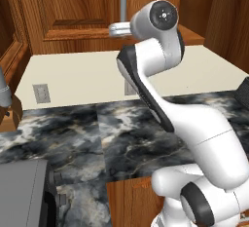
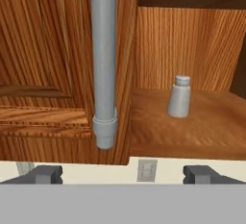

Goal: Move the condiment bottle and shaker from the cabinet to the dining counter.

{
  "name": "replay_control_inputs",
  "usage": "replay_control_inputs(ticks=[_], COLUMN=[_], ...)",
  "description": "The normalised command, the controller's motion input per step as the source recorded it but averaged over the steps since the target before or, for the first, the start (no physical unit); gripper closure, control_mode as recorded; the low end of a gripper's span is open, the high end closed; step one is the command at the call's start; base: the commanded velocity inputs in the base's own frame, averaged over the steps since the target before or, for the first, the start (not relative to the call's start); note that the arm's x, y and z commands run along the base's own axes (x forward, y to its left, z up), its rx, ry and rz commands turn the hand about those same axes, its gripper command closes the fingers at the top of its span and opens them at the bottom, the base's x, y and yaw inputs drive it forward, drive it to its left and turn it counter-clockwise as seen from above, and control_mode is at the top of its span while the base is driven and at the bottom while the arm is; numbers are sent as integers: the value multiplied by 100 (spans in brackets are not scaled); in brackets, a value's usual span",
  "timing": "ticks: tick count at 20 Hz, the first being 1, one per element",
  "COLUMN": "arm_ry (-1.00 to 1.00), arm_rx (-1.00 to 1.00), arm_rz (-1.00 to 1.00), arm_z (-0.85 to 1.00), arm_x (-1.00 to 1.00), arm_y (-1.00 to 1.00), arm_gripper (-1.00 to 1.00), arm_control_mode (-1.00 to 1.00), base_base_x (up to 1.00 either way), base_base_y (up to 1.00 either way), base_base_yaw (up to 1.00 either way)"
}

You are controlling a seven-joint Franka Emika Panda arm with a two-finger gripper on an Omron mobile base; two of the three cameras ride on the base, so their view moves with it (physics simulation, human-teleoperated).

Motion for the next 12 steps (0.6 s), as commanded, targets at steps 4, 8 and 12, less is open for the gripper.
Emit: replay_control_inputs(ticks=[4,8,12], arm_ry=[11,2,0], arm_rx=[0,0,-1], arm_rz=[2,0,0], arm_z=[16,1,-10], arm_x=[31,36,60], arm_y=[26,22,14], arm_gripper=[-100,-100,-100], arm_control_mode=[-100,-100,-100], base_base_x=[0,0,0], base_base_y=[0,0,0], base_base_yaw=[0,0,0])
